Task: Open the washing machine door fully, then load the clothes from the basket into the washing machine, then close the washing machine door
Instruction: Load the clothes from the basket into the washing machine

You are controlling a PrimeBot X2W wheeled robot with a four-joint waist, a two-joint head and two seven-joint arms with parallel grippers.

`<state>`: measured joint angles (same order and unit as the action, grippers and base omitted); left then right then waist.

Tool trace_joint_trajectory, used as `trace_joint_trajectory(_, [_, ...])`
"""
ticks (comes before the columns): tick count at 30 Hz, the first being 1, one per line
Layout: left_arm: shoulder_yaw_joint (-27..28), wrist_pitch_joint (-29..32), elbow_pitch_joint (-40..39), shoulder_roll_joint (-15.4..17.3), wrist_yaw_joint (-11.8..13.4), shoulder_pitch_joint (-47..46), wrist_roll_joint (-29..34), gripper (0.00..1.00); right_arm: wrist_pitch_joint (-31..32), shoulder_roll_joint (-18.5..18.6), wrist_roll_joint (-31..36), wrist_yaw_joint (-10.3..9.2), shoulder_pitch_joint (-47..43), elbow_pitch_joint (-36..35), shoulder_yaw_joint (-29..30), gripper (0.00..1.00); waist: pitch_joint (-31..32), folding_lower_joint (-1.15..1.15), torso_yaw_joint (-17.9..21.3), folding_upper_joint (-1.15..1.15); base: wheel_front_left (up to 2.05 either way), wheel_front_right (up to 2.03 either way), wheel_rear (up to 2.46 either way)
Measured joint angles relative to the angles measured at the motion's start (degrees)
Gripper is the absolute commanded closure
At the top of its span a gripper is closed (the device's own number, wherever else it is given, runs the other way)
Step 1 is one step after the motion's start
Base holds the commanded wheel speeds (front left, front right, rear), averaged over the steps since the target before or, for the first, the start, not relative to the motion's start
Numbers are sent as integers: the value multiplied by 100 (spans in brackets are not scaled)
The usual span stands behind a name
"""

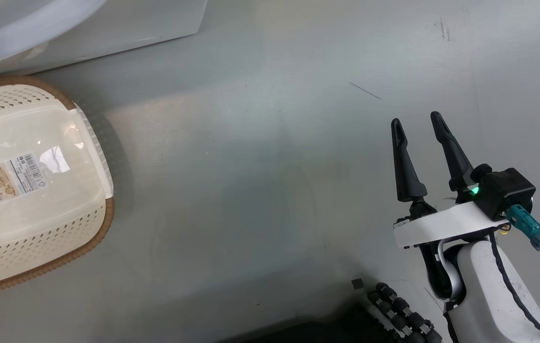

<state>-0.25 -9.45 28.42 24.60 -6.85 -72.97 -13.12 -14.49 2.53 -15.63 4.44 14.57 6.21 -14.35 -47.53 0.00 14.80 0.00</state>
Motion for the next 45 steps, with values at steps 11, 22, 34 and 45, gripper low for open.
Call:
trace_joint_trajectory(11, [-76, -220, 797, -243, 0, 111, -32, 0, 0, -2, -49, -48, 24, 18, 65, 0, 85, 0, -70, 0, 0, 0, 0])
trace_joint_trajectory(22, [-223, -381, 1128, -471, -1, 266, -76, 0, 0, 1, -32, -55, 64, 79, 183, 0, 370, 0, -299, 0, 0, 0, 0])
trace_joint_trajectory(34, [-105, -500, 1392, -614, -20, 880, -326, 0, 0, 29, 79, -47, 149, 256, 272, 0, 830, 0, -508, 0, 0, 0, 0])
trace_joint_trajectory(45, [77, -509, 1062, -812, -25, 1447, -490, 0, 0, 88, 113, -37, 106, 357, 316, 0, 1239, -1, -685, 0, 0, 0, 0])
